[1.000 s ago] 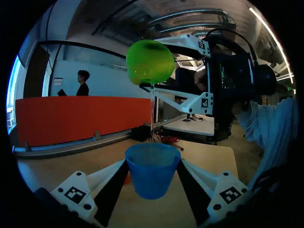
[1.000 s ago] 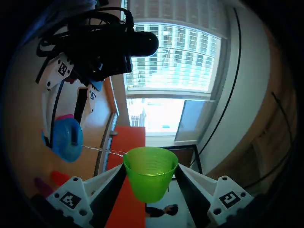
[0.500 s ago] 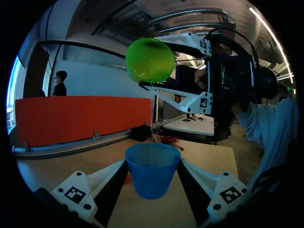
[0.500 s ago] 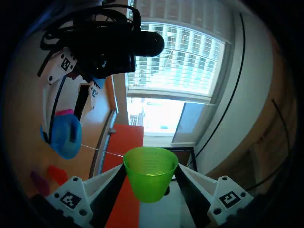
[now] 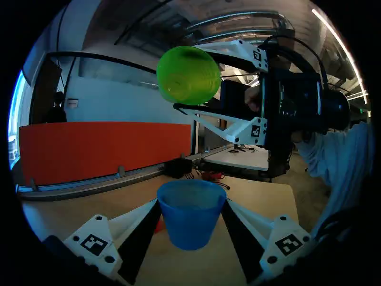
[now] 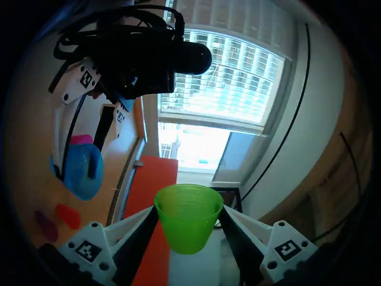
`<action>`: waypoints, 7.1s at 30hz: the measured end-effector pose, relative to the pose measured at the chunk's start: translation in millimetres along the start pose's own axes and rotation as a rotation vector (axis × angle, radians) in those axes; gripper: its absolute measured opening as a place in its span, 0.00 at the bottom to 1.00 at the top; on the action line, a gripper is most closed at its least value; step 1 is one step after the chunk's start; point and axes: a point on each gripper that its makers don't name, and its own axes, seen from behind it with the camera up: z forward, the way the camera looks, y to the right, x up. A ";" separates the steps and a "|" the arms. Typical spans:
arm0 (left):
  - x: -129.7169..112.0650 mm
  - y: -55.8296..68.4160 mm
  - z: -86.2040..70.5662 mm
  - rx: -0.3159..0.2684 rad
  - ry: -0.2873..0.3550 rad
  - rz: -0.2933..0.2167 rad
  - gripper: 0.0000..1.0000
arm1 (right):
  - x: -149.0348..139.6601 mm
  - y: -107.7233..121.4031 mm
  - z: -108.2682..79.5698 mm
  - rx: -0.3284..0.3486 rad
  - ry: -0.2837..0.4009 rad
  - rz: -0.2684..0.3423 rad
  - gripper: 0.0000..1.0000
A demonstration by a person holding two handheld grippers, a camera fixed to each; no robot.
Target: Pour water
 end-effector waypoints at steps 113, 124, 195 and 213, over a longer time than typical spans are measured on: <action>-67.0 -28.9 -34.8 0.073 -0.210 0.042 0.86 | -3.4 -172.4 -109.1 0.318 -0.081 1.665 0.91; -95.0 -27.3 -36.5 0.058 -0.281 0.037 0.86 | 7.5 -216.2 -113.2 0.398 -0.123 1.634 0.91; -218.3 -40.1 -38.5 0.025 -0.555 0.026 0.86 | 18.6 -345.5 -112.0 0.647 -0.275 1.518 0.91; -221.6 -41.9 -44.9 0.033 -0.573 0.022 0.99 | 27.1 -356.9 -107.5 0.660 -0.280 1.512 0.91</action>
